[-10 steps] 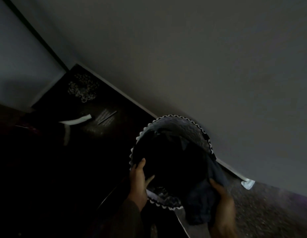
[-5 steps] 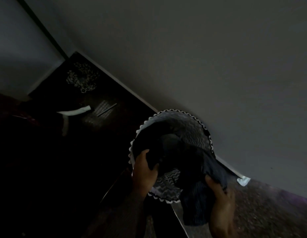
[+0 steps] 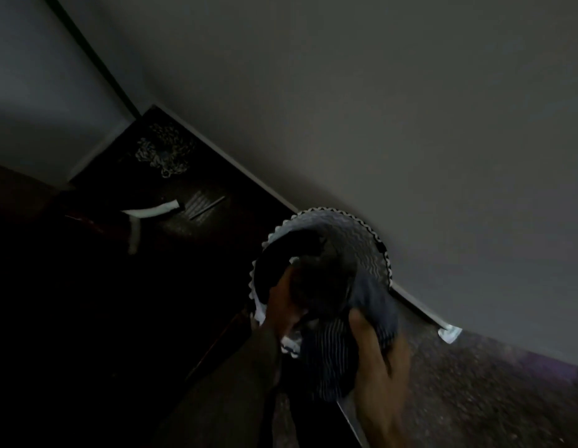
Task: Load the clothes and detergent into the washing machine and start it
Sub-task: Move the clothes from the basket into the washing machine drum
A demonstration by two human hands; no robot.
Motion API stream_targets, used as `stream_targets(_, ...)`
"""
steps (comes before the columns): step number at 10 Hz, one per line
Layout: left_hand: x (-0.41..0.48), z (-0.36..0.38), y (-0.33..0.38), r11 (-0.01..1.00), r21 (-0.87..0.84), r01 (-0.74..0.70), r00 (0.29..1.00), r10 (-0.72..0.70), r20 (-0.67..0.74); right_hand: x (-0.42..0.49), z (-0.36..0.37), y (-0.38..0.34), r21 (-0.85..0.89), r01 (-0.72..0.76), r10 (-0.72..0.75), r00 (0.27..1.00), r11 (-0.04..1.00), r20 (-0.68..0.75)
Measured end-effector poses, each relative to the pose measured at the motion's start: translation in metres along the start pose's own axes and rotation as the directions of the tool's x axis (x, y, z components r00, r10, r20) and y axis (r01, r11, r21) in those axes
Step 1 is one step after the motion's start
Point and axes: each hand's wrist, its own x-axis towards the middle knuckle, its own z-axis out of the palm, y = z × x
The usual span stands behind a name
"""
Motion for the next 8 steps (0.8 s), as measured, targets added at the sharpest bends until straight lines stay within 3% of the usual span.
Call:
stream_targets(1, 0.015, -0.005, -0.003, 0.992, -0.040, 0.123, 0.970, -0.128, -0.206, 0.024, -0.006, 0.007, -0.089, 0.066, -0.066, 0.998, 0.994, 0.010)
stream_targets(2, 0.013, -0.002, 0.020, 0.982, -0.182, 0.059, 0.973, -0.097, -0.210, 0.042, -0.005, 0.007, -0.188, 0.097, -0.106, 0.994, 0.977, -0.040)
stream_targets(3, -0.019, -0.003, 0.080, 0.962, -0.261, 0.085, 0.984, -0.122, -0.131, 0.050, -0.001, 0.004, -0.222, 0.117, -0.122, 0.992, 0.968, -0.012)
stream_targets(4, -0.033, -0.008, 0.100, 0.887, -0.449, 0.108, 0.982, -0.165, -0.089, 0.061, -0.003, 0.001, -0.299, 0.144, -0.137, 0.990, 0.943, 0.044)
stream_targets(5, -0.052, -0.017, 0.117, 0.773, -0.608, 0.179, 0.973, -0.231, -0.007, 0.065, -0.011, -0.018, -0.093, 0.064, -0.040, 0.968, 0.994, 0.248)
stream_targets(6, -0.072, -0.025, 0.143, 0.749, -0.630, 0.204, 0.977, -0.198, 0.080, 0.064, -0.011, -0.048, 0.070, 0.029, -0.054, 0.916, 0.997, 0.397)
stream_targets(7, -0.090, -0.028, 0.184, 0.845, -0.528, 0.088, 0.996, -0.082, 0.034, 0.058, -0.004, -0.088, 0.217, 0.035, -0.119, 0.914, 0.976, 0.388)
stream_targets(8, -0.102, -0.035, 0.224, 0.964, -0.132, -0.230, 0.972, 0.220, -0.086, 0.051, -0.003, -0.121, 0.374, 0.012, -0.153, 0.925, 0.927, 0.348)
